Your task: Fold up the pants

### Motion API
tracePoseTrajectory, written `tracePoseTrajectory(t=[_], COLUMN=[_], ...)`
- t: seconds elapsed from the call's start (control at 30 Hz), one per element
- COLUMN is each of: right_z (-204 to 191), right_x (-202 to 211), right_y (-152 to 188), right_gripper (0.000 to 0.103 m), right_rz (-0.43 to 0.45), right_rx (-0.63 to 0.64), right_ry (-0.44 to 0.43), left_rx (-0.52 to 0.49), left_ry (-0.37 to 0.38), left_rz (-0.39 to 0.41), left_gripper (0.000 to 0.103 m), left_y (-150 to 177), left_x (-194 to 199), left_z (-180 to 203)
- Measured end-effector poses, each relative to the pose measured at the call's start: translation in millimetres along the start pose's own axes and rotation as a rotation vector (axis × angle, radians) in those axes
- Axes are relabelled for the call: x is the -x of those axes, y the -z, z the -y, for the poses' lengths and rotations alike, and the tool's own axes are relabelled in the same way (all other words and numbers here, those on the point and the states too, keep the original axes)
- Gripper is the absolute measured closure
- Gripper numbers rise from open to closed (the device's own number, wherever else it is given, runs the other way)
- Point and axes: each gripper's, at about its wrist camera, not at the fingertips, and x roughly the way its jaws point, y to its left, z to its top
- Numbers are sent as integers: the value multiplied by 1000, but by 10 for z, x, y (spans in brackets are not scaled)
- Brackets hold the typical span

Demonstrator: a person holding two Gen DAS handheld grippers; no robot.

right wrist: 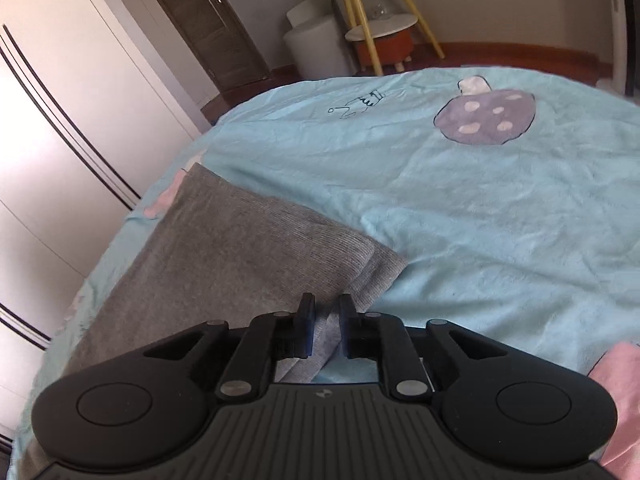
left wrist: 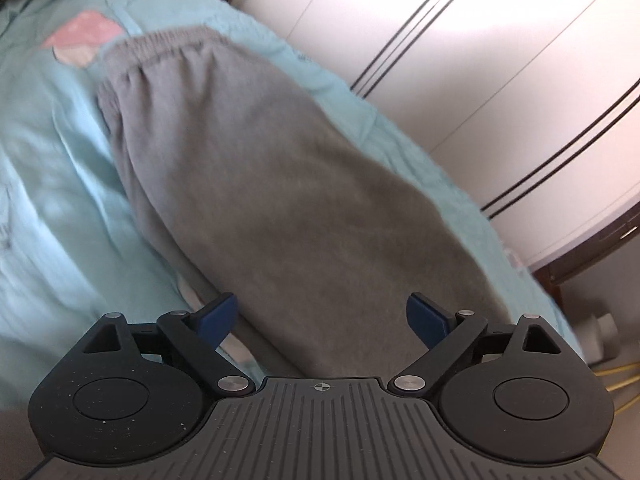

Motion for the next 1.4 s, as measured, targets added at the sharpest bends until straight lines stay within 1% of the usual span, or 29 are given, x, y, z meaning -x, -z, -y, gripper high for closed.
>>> tracePoseTrajectory(t=[0.03, 0.07, 0.13, 0.17, 0.2, 0.23, 0.27, 0.3, 0.33, 0.4, 0.43, 0.57, 0.67, 0.73, 0.77, 0.87, 0.93, 1.03, 1.13, 1.17, 1.2, 1.23, 1.27, 1.3, 1.33, 1.4], right_z=[81, 152, 236, 275, 315, 349, 369, 377, 382, 359, 344, 277, 336, 413, 466, 672, 763, 807, 770, 760, 753, 760, 767, 774, 788, 839], right_x=[-31, -44, -2, 11, 17, 20, 30, 33, 30, 13, 1, -57, -68, -66, -68, -68, -101, -167, -223, -254, -302, -359, -410, -446, -469, -493], right_y=[18, 50, 104, 123, 142, 163, 189, 207, 210, 192, 186, 174, 181, 157, 132, 36, -8, -48, -81, -93, -97, -96, -86, -74, -66, -57], right_gripper=[63, 49, 49, 47, 39, 34, 25, 19, 17, 7, 5, 5, 5, 5, 5, 5, 5, 6, 14, 24, 40, 50, 69, 78, 81, 82], right_rz=[-41, -60, -36, -31, -26, -22, -17, -17, -22, -35, -42, -62, -57, -67, -74, -80, -80, -66, -50, -52, -66, -82, -96, -99, -95, -87], right_rx=[-36, -55, -41, -40, -46, -49, -45, -42, -42, -33, -22, 12, -12, -37, -66, -230, -305, -346, -334, -332, -342, -356, -363, -368, -381, -415], right_ry=[-31, -57, -102, -122, -154, -187, -214, -233, -249, -272, -273, -250, -279, -318, -345, -416, -455, -474, -455, -462, -454, -443, -438, -426, -429, -452], left_rx=[-18, -41, -66, -74, -76, -72, -60, -42, -21, 13, 23, 39, 31, 38, 45, 65, 70, 75, 77, 78, 79, 79, 79, 81, 84, 89], left_ry=[-29, -67, -112, -127, -140, -148, -153, -157, -158, -154, -152, -148, -147, -150, -150, -152, -150, -153, -153, -152, -154, -156, -158, -158, -159, -162], left_rz=[-3, -10, -16, -11, -13, -17, -20, -25, -31, -38, -42, -51, -47, -53, -54, -64, -72, -76, -78, -76, -76, -78, -81, -83, -83, -86], left_gripper=[8, 8, 8, 8, 8, 8, 8, 8, 8, 8, 8, 8, 8, 8, 8, 8, 8, 8, 8, 8, 8, 8, 8, 8, 8, 8], left_y=[76, 133, 148, 139, 126, 117, 112, 98, 88, 82, 79, 76, 83, 74, 69, 69, 66, 69, 70, 71, 75, 75, 74, 73, 73, 73], left_x=[-64, -110, -153, -161, -167, -172, -180, -182, -194, -192, -197, -195, -194, -219, -231, -248, -267, -288, -297, -298, -303, -310, -316, -320, -321, -328], left_z=[39, 78, 122, 130, 132, 121, 99, 74, 53, 18, 9, 6, 12, 5, -6, -35, -44, -47, -48, -48, -48, -46, -45, -47, -52, -56])
